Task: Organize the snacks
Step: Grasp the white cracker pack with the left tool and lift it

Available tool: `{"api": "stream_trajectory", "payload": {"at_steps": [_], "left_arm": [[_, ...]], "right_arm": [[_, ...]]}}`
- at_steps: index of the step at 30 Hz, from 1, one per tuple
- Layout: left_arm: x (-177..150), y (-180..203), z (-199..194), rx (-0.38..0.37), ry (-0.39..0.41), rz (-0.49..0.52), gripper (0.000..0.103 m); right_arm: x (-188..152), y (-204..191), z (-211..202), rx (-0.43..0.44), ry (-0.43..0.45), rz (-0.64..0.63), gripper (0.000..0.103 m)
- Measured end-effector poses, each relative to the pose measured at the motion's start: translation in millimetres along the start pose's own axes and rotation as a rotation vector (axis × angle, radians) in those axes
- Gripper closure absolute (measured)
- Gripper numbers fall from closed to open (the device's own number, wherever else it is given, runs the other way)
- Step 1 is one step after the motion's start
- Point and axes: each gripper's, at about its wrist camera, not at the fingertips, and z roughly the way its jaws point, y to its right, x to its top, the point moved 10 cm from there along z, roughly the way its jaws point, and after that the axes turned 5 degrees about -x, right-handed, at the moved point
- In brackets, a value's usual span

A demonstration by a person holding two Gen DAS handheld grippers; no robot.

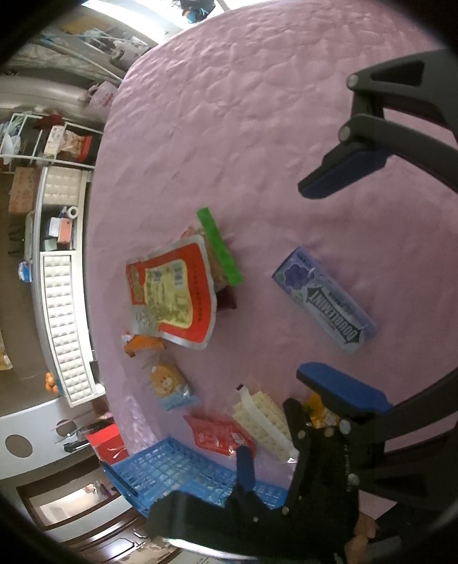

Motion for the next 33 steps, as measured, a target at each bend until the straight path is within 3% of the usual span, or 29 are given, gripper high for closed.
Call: {"api": "stream_trajectory", "payload": {"at_steps": [2, 4, 9, 17, 23, 25, 33], "left_arm": [[-1.3, -0.9, -2.2, -0.038, 0.008, -0.028, 0.05], [-4.3, -1.0, -5.7, -0.029, 0.012, -0.027, 0.055], [-18.0, 0.2, -22.0, -0.014, 0.053, -0.044, 0.057], [-52.4, 9.4, -95.9, -0.041, 0.236, -0.051, 0.057], [-87.8, -18.7, -132.7, 0.023, 0.354, -0.186, 0.057], [-99.7, -27.2, -135.9, 0.038, 0.367, -0.214, 0.057], [-132.9, -55.7, -142.1, 0.051, 0.393, -0.293, 0.057]], "right_arm": [[-1.7, 1.1, -1.0, 0.001, -0.004, 0.007, 0.007], [-3.1, 0.3, -1.3, 0.004, -0.01, 0.019, 0.007], [-11.1, -2.1, -10.2, 0.028, -0.025, 0.054, 0.007], [-25.3, -18.0, -32.4, 0.028, -0.019, 0.061, 0.007], [-38.1, -48.0, -41.9, 0.078, -0.018, 0.05, 0.007], [-42.0, -63.7, -38.6, 0.132, -0.026, 0.056, 0.007], [-45.8, -113.1, -6.6, 0.174, -0.132, 0.041, 0.007]]}}
